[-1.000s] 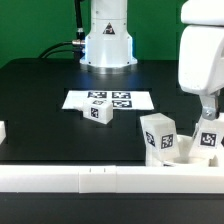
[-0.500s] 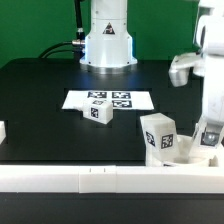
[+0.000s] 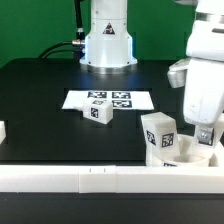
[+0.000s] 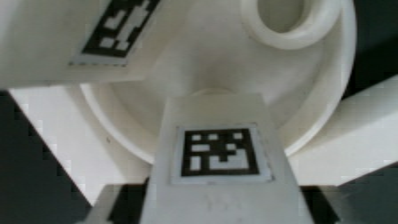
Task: Assemble stool
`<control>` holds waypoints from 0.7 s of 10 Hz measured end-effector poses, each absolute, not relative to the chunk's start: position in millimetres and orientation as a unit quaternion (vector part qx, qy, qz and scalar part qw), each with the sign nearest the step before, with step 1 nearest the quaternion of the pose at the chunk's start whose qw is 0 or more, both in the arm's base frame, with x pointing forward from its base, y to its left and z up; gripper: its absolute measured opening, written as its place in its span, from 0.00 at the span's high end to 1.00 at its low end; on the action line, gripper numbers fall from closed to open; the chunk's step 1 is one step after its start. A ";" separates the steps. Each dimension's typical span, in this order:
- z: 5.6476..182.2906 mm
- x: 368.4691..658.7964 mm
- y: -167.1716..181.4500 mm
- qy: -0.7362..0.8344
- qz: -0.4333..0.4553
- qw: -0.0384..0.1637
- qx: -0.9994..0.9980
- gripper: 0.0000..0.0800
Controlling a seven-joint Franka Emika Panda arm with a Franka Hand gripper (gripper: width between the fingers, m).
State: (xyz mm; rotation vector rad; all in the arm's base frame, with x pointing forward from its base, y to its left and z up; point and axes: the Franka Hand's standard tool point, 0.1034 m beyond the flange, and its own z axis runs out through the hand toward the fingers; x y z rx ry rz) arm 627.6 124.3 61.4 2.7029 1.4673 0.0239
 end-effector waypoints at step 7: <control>66.1 633.7 103.9 0.092 -0.022 0.036 0.995 0.58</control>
Offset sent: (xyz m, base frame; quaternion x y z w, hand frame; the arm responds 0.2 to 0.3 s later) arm 0.0142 -0.0009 0.0069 0.1038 -0.0659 0.4695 0.8743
